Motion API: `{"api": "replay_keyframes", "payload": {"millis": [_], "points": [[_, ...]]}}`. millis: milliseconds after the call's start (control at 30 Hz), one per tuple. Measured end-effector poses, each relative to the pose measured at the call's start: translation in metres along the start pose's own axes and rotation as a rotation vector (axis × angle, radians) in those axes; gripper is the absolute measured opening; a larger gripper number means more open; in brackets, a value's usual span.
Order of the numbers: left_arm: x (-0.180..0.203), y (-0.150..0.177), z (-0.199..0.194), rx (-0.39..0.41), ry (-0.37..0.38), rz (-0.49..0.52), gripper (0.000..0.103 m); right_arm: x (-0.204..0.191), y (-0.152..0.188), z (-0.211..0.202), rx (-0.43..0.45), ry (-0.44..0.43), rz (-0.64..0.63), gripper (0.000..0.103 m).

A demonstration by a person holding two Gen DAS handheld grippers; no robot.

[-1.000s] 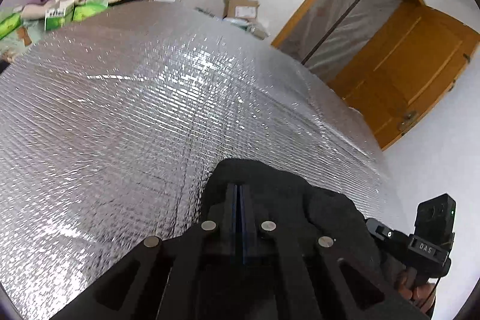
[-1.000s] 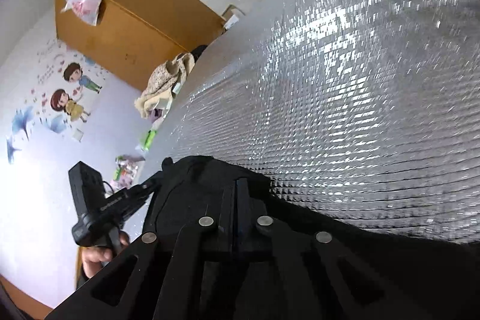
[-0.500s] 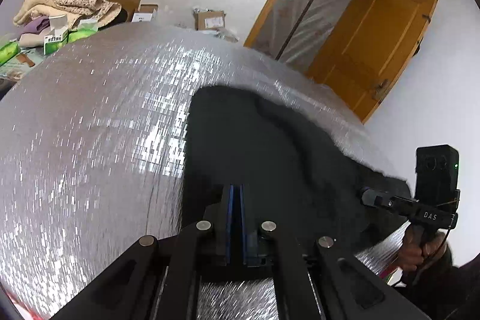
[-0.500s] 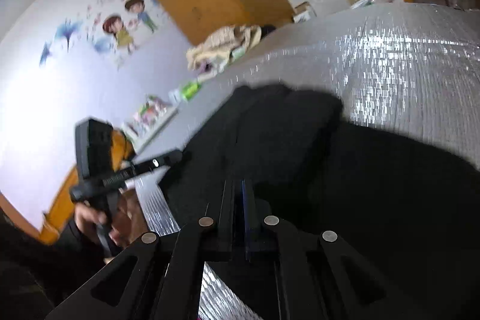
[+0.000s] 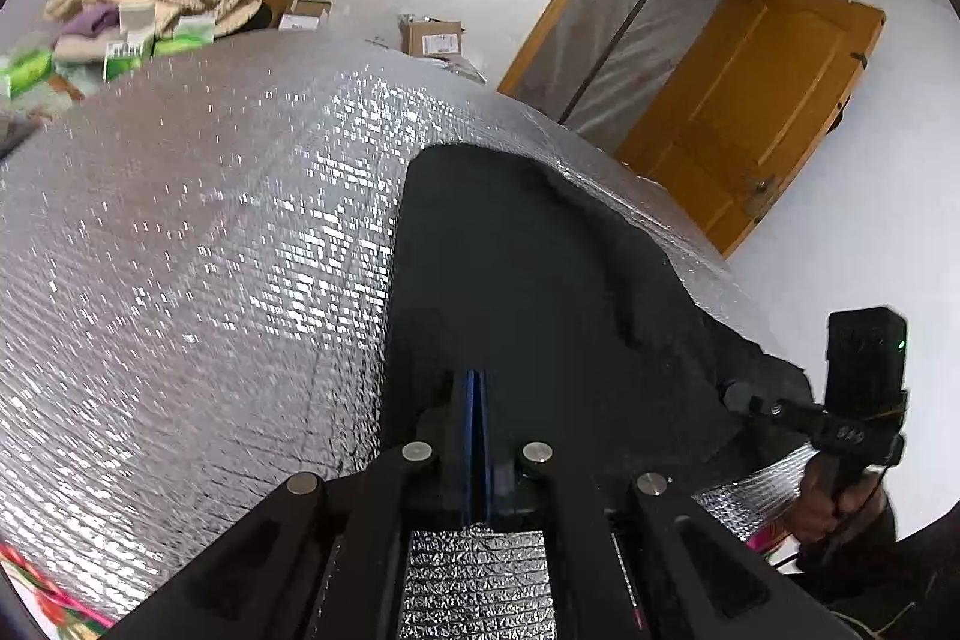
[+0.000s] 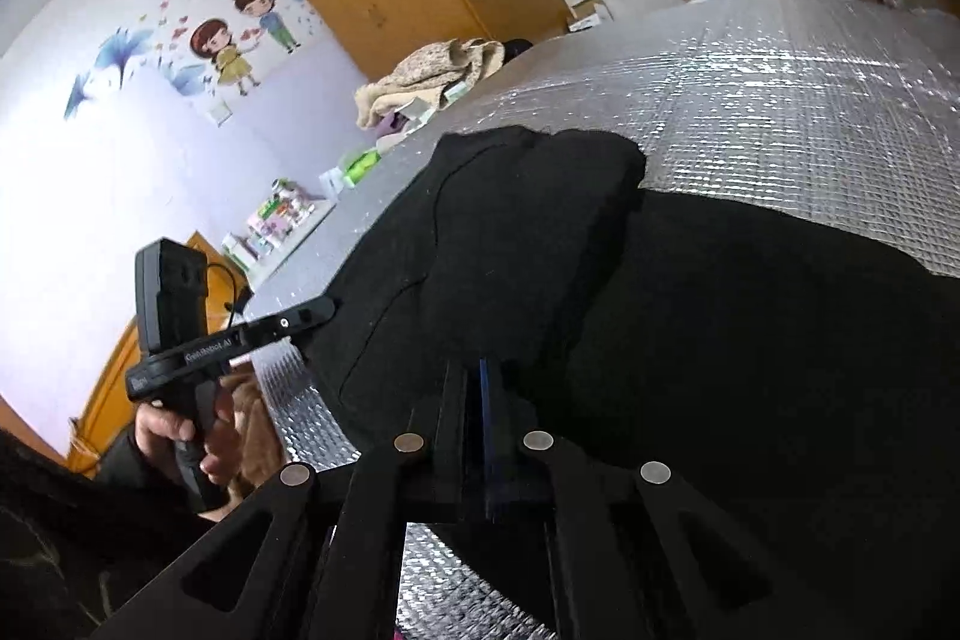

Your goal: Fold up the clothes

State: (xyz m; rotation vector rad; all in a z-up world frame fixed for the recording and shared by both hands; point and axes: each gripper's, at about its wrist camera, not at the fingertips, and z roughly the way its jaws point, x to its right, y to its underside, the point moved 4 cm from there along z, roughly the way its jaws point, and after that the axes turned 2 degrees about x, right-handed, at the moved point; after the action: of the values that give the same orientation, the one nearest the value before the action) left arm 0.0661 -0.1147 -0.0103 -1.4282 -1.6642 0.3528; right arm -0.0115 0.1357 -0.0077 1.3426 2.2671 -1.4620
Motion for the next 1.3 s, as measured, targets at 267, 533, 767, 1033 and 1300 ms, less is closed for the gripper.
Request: {"api": "replay_keyframes", "payload": {"millis": [267,533,767,1033,1300], "points": [[-0.009,-0.007,-0.002,0.013,-0.027,-0.018,0.003,0.036,-0.003,-0.010,-0.001,-0.100,0.284,0.038],[-0.010,-0.006,0.004,0.003,-0.012,-0.020,0.003,0.029,-0.010,0.008,-0.142,-0.073,0.328,0.039],[-0.012,-0.005,0.004,0.005,-0.006,-0.019,0.003,0.027,-0.014,0.021,-0.180,-0.029,0.332,0.038],[-0.013,-0.007,0.003,0.004,-0.009,-0.009,0.003,0.022,-0.014,0.012,-0.166,-0.071,0.332,0.017],[-0.013,-0.009,-0.006,0.015,-0.018,-0.001,0.003,-0.009,-0.015,-0.012,-0.120,-0.187,0.341,0.015]]}}
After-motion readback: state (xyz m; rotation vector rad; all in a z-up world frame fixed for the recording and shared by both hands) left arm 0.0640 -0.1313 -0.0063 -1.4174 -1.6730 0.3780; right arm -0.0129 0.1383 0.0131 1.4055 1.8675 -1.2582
